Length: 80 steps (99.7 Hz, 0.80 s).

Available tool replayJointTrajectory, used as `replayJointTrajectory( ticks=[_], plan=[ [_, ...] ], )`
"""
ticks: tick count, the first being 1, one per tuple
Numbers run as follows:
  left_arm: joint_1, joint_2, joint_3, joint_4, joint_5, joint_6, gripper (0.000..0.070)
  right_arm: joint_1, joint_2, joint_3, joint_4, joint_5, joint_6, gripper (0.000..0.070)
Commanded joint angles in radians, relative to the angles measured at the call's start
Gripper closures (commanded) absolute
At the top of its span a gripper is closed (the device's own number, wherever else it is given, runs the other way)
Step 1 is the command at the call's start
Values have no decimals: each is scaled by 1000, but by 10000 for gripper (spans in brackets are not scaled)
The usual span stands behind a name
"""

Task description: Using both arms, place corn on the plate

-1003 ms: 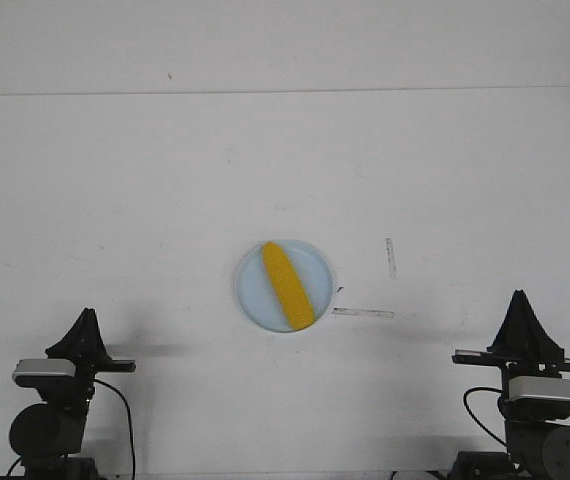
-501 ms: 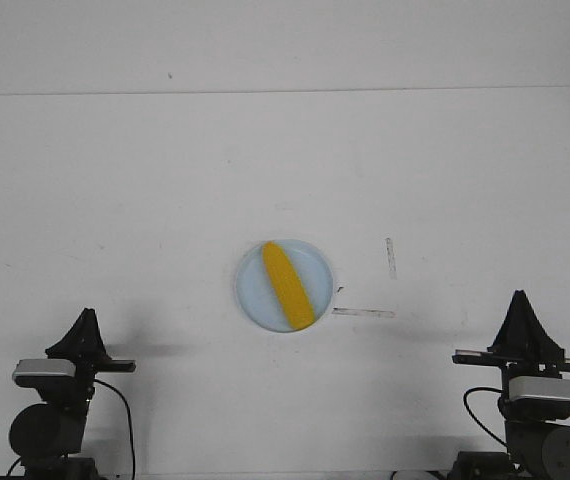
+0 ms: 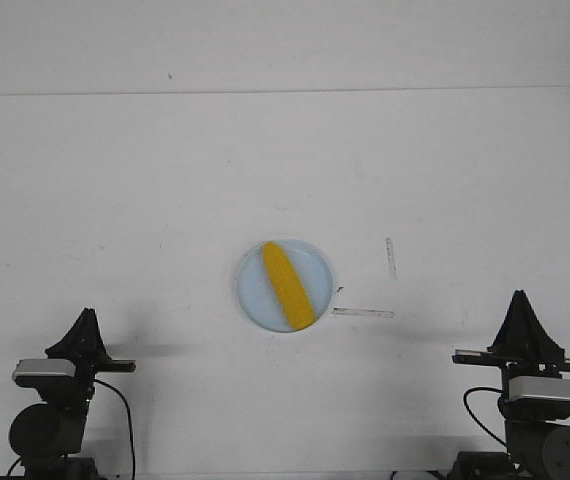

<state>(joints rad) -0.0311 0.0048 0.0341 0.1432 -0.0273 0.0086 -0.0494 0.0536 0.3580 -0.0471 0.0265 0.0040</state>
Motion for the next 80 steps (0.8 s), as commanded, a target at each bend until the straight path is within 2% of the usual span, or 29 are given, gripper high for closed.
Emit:
replayJointTrajectory(
  ticks=[1, 40, 57, 80],
  plan=[
    [-2, -2, -21, 15, 1, -2, 697, 0, -3, 8, 10, 0, -2, 685],
    [-2, -2, -21, 15, 1, -2, 697, 27, -33, -2, 10, -19, -2, 686],
    [-2, -2, -21, 15, 1, -2, 697, 84, -52, -77, 39, -26, -2, 686],
    [-2, -2, -21, 14, 1, -2, 697, 88, -52, -220, 92, -30, -2, 686]
  ],
)
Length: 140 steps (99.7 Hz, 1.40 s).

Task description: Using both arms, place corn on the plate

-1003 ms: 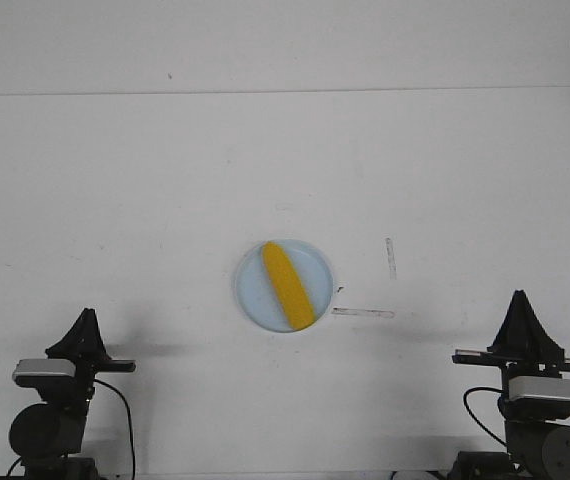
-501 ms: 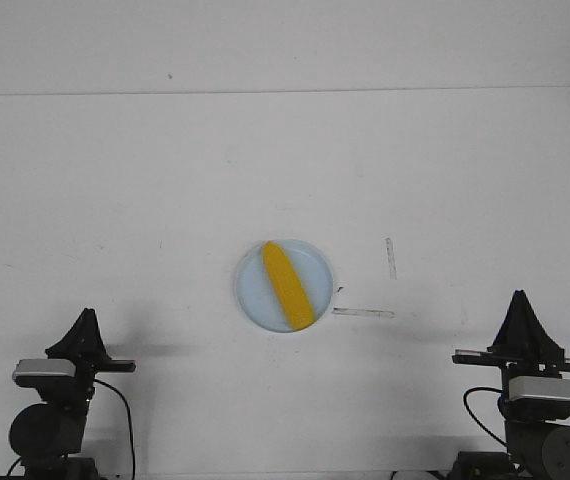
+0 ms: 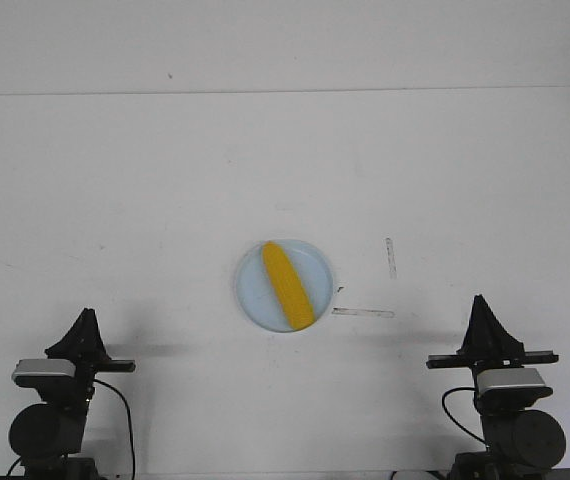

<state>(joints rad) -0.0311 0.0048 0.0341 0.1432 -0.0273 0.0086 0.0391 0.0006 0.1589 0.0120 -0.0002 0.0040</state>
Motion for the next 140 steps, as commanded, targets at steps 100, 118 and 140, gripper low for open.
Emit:
replayJointTrajectory(
  ticks=[100, 118, 140],
  plan=[
    [-2, -2, -21, 15, 1, -2, 697, -49, 1, -146, 114, -52, -2, 686],
    [-2, -2, -21, 15, 1, -2, 697, -49, 1, -146, 114, -52, -2, 686],
    [-2, -2, -21, 15, 1, -2, 697, -49, 1, -146, 114, -52, -2, 686]
  ],
)
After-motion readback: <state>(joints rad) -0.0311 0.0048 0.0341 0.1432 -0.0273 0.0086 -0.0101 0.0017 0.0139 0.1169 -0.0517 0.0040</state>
